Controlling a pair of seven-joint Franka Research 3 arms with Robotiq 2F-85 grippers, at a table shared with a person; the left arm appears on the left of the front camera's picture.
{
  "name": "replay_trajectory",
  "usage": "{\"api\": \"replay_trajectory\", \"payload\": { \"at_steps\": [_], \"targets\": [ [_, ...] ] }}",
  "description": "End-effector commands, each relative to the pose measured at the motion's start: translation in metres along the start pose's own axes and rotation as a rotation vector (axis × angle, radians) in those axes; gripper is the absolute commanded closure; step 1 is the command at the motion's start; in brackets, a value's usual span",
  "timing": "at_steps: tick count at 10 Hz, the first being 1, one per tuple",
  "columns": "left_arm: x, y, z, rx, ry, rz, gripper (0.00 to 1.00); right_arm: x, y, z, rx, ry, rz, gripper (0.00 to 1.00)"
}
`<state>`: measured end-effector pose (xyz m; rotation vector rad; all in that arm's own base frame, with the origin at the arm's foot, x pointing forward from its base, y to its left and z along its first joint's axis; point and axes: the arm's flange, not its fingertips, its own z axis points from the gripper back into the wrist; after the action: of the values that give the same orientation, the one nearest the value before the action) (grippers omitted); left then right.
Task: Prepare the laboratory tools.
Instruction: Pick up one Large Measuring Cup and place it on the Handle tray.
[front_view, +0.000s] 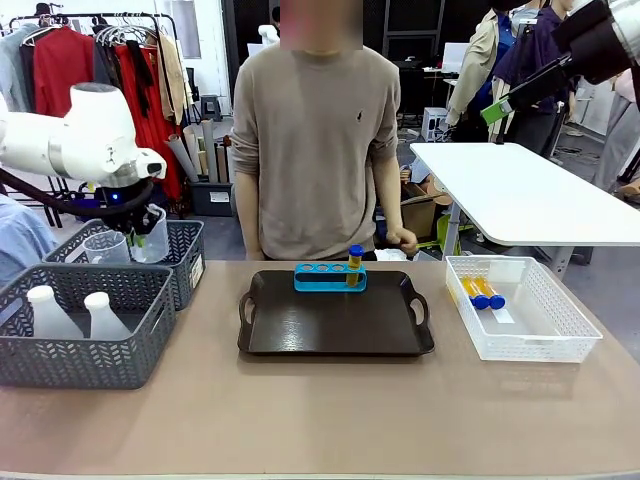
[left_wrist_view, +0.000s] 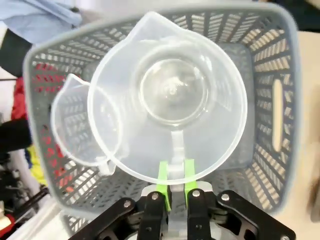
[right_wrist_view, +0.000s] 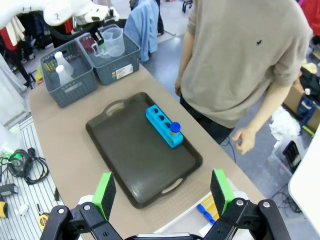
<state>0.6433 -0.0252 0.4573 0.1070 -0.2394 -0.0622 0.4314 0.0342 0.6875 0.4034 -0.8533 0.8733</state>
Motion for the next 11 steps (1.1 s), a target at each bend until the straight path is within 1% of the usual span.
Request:
{"api": "replay_trajectory", "payload": {
  "at_steps": [1,2,3,4,5,7,9,11],
  "targets": [
    [-0.011,0.002,0.06,-0.017,-0.021,-0.091,1.0,-0.001,0.001,0.0,0.006,-0.009,0.001,0.0],
    [-0.013,0.002,0.097,-0.048,-0.038,-0.159,1.0,-0.001,0.001,0.0,0.006,-0.009,0.001,0.0],
    [-0.02,0.0,0.136,-0.046,-0.061,-0.241,1.0,-0.001,0.001,0.0,0.006,-0.009,0.001,0.0],
    [-0.025,-0.003,0.167,-0.027,-0.075,-0.304,1.0,-0.001,0.001,0.0,0.006,-0.009,0.001,0.0],
    [-0.029,-0.006,0.194,-0.037,-0.071,-0.373,1.0,-0.001,0.001,0.0,0.006,-0.009,0.001,0.0],
    [-0.034,-0.011,0.246,-0.053,-0.077,-0.497,1.0,-0.001,0.001,0.0,0.006,-0.009,0.001,0.0],
    [-0.043,-0.017,0.292,-0.1,-0.086,-0.626,1.0,-0.001,0.001,0.0,0.006,-0.009,0.001,0.0],
    [-0.054,-0.023,0.333,-0.12,-0.1,-0.71,1.0,-0.001,0.001,0.0,0.006,-0.009,0.001,0.0]
  ]
}}
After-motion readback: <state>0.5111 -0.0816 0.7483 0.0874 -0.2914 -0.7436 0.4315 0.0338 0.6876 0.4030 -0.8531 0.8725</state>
